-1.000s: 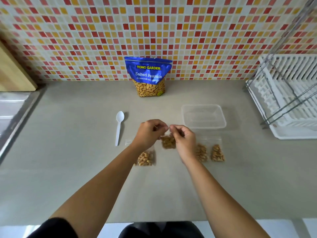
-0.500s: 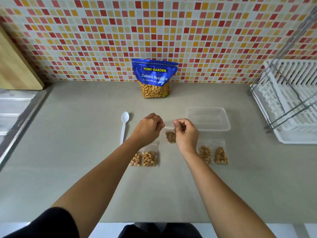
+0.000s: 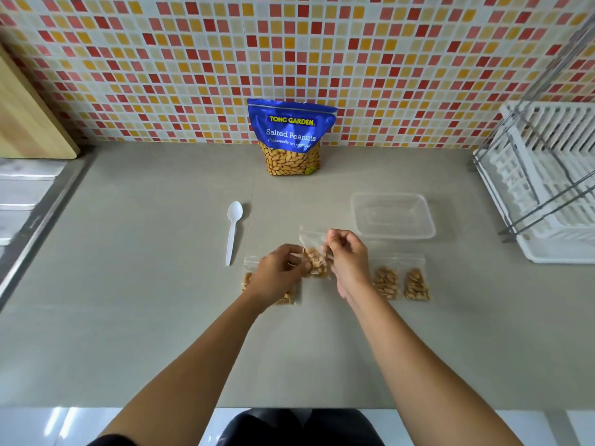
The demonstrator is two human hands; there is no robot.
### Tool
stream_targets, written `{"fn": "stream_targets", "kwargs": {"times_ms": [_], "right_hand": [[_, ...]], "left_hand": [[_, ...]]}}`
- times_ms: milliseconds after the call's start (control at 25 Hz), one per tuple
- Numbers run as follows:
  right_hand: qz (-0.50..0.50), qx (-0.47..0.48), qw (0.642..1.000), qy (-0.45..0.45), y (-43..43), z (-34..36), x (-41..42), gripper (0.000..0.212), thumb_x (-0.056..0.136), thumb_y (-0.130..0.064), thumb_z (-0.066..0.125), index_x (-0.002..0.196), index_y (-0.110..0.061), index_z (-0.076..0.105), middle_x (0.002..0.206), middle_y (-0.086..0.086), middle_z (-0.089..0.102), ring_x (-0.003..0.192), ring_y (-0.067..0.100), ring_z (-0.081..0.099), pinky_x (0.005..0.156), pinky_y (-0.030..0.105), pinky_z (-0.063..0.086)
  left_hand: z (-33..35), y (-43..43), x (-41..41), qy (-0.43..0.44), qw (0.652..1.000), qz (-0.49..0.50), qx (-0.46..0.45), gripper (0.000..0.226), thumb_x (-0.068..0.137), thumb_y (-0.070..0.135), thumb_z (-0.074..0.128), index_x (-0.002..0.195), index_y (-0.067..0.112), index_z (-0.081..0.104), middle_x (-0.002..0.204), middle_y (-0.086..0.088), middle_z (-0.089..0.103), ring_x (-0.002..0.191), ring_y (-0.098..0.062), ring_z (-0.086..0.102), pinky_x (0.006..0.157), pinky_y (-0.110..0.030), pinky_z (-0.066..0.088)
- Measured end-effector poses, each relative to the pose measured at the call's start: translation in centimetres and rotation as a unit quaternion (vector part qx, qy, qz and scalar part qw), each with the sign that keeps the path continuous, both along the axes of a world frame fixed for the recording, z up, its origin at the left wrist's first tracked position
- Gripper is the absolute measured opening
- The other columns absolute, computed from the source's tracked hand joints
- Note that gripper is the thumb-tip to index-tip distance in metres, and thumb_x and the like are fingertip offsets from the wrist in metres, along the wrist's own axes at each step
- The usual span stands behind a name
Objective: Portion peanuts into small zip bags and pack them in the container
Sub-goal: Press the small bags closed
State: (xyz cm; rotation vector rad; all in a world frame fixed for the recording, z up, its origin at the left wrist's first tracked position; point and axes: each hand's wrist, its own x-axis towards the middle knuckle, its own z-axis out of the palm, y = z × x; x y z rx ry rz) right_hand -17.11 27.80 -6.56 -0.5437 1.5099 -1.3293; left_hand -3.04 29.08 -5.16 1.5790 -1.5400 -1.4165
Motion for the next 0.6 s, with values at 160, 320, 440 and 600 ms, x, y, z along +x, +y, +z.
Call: {"fn": "stream_targets", "kwargs": {"times_ms": [160, 320, 440, 600], "right_hand": [[0.117, 0.029, 0.972, 0.199, 1.2, -1.0, -1.4, 0.023, 0.089, -0.038, 0.057, 0.104, -0.021, 0.061, 0.097, -0.004, 0.064, 0.087, 0.012, 0.061, 0.080, 0.024, 0.046], [0.086, 0.021, 0.878, 0.470, 2.7, -2.0, -5.1, 0.020, 0.088, -0.016, 0.056, 0.105, -0.008, 0.064, 0.100, 0.009, 0.067, 0.089, 0.028, 0.063, 0.078, 0.028, 0.044], [0.062, 0.075, 0.819, 0.565, 3.4, -2.9, -8.3, 0.026, 0.084, -0.009, 0.057, 0.109, -0.003, 0.061, 0.106, 0.023, 0.060, 0.099, 0.042, 0.055, 0.088, 0.042, 0.042], [0.084, 0.205, 0.794, 0.565, 3.4, -3.1, -10.1, 0.039, 0.089, -0.024, 0.053, 0.122, -0.002, 0.054, 0.122, 0.023, 0.049, 0.114, 0.041, 0.044, 0.094, 0.043, 0.038]], "left_hand": [[-1.0, 1.1, -0.4, -0.039, 0.996, 0.069, 0.031, 0.019, 0.083, 0.018, 0.069, 0.101, 0.013, 0.064, 0.077, 0.002, 0.068, 0.065, -0.012, 0.065, 0.064, -0.026, 0.055], [-2.4, 2.1, -0.7, -0.174, 0.984, 0.030, 0.008, 0.020, 0.084, 0.016, 0.064, 0.101, 0.007, 0.063, 0.090, -0.010, 0.072, 0.082, -0.026, 0.067, 0.076, -0.034, 0.055], [-2.8, 2.4, -0.9, -0.221, 0.975, 0.005, -0.034, 0.028, 0.084, 0.022, 0.065, 0.103, 0.003, 0.060, 0.089, -0.014, 0.071, 0.085, -0.031, 0.066, 0.078, -0.040, 0.052], [-2.6, 2.3, -1.2, -0.333, 0.939, -0.035, -0.074, 0.040, 0.087, 0.033, 0.061, 0.113, 0.003, 0.053, 0.103, -0.016, 0.068, 0.101, -0.033, 0.061, 0.081, -0.036, 0.046]]}}
